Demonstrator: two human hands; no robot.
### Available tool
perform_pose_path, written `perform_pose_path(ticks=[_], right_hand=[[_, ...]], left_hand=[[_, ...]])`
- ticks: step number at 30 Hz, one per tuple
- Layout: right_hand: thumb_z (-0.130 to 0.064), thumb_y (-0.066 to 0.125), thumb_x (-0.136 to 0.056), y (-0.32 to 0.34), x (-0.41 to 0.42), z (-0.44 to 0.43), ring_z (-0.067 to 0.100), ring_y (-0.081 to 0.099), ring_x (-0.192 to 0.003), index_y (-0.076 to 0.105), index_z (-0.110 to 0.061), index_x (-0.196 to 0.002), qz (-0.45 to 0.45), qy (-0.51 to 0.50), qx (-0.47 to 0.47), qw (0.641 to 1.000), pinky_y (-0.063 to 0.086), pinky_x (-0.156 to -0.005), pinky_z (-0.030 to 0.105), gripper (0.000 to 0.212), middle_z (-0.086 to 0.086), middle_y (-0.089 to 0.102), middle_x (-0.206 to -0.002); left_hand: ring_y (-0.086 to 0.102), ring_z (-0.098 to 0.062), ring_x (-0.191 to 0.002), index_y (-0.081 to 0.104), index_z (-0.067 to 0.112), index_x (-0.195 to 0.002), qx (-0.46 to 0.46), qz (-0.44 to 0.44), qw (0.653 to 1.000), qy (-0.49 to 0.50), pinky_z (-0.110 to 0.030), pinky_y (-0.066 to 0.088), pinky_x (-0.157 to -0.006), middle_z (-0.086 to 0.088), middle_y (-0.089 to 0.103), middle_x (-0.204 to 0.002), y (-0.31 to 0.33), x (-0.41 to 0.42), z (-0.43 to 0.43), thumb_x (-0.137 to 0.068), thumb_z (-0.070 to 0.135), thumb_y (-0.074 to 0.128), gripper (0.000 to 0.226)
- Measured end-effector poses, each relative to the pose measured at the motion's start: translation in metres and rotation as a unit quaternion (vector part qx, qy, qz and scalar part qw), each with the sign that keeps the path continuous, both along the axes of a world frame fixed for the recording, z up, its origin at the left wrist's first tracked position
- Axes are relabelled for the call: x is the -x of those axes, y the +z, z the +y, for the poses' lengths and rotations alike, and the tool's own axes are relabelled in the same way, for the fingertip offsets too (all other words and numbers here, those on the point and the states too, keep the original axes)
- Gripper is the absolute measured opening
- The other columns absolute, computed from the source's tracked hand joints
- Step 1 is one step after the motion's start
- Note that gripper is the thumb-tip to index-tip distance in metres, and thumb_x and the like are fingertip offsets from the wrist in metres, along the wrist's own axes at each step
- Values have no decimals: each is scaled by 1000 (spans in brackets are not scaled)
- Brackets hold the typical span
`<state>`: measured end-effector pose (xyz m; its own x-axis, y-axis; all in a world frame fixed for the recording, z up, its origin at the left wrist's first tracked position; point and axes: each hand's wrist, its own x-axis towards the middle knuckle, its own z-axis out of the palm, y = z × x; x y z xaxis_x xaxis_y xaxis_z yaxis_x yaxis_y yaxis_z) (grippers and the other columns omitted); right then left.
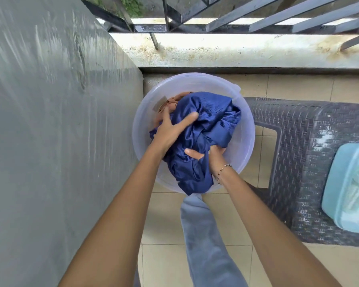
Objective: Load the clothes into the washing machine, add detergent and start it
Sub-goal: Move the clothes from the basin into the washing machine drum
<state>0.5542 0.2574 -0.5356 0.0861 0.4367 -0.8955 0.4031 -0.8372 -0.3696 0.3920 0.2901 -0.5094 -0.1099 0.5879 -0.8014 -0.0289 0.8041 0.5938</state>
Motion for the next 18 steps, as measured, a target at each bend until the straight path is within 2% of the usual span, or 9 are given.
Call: perform_pose_path(ticks=[2, 3, 4, 7, 9, 10, 12, 15, 18], right_hand=[[-33, 70, -82, 27, 10, 8, 31, 61, -94, 63, 2, -91, 74, 116, -12, 990, 48, -88, 43, 37, 14, 67, -99], [-39, 79, -72, 23, 6, 11, 26, 63, -79, 63, -6, -73, 107, 156, -13, 982, 52, -76, 39, 37, 5, 69, -77], [-43, 83, -64, 28, 6, 16, 18, 65, -78, 66, -12, -73, 143, 138, -7, 980, 54, -76, 37, 37, -4, 69, -75], [-45, 82, -66, 34, -12, 35, 13, 56, -115, 57, -24, -115, 166, 71, -32, 983, 53, -92, 27, 58, -2, 61, -122], [-33, 72, -81, 53, -20, 49, 0, 54, -99, 43, -20, -119, 151, 7, -50, 987, 48, -73, 5, 50, -9, 53, -113], [-35, 68, -83, 60, -23, 56, -3, 51, -95, 41, -21, -119, 141, 4, -66, 988, 44, -75, 3, 48, -12, 48, -109], [-52, 62, -82, 67, -25, 61, 3, 47, -103, 44, -24, -119, 46, 92, -130, 986, 37, -92, 17, 50, -9, 39, -115], [-65, 52, -82, 76, -9, 63, 14, 56, -95, 60, -16, -106, -107, 103, -264, 953, 43, -88, 28, 55, -5, 51, -104], [-87, 47, -64, 82, 14, 65, 11, 54, -83, 59, -30, -89, -18, 16, -190, 981, 43, -80, 30, 63, -8, 59, -86]], left_hand=[[62, -15, -107, 58, 31, -113, 8, 59, 997, -50, -33, 50, -93, 8, 66, -113, -1, 5, 6, -66, 46, 70, 51], [64, -19, -102, 62, 27, -105, 8, 86, 996, -38, -35, 51, -90, 5, 68, -104, 0, 9, 7, -69, 36, 65, 38], [65, -21, -98, 62, 24, -101, 4, 101, 995, -12, -34, 52, -87, 4, 68, -96, 1, 13, 7, -74, 27, 61, 27], [65, -16, -89, 61, 19, -100, -6, 119, 991, 53, -31, 51, -83, 4, 67, -93, 13, 19, -4, -87, 12, 55, 16], [64, -19, -95, 61, 15, -105, 6, 136, 988, 70, -32, 51, -84, -1, 67, -102, 21, 18, -19, -87, 14, 56, 19], [63, -20, -96, 60, 11, -106, 5, 157, 985, 67, -31, 49, -82, -2, 66, -104, 27, 14, -26, -86, 14, 57, 21], [59, -20, -91, 56, 6, -102, -14, 222, 973, 59, -27, 44, -78, -6, 62, -101, 42, 1, -37, -84, 11, 59, 19], [52, -23, -88, 54, 3, -99, -42, 333, 938, 82, -19, 33, -72, -11, 55, -98, 68, -24, -45, -83, 4, 58, 16], [53, -28, -81, 54, 2, -95, -65, 401, 913, 26, -21, 29, -65, -11, 51, -95, 83, -36, -53, -80, 1, 58, 16]])
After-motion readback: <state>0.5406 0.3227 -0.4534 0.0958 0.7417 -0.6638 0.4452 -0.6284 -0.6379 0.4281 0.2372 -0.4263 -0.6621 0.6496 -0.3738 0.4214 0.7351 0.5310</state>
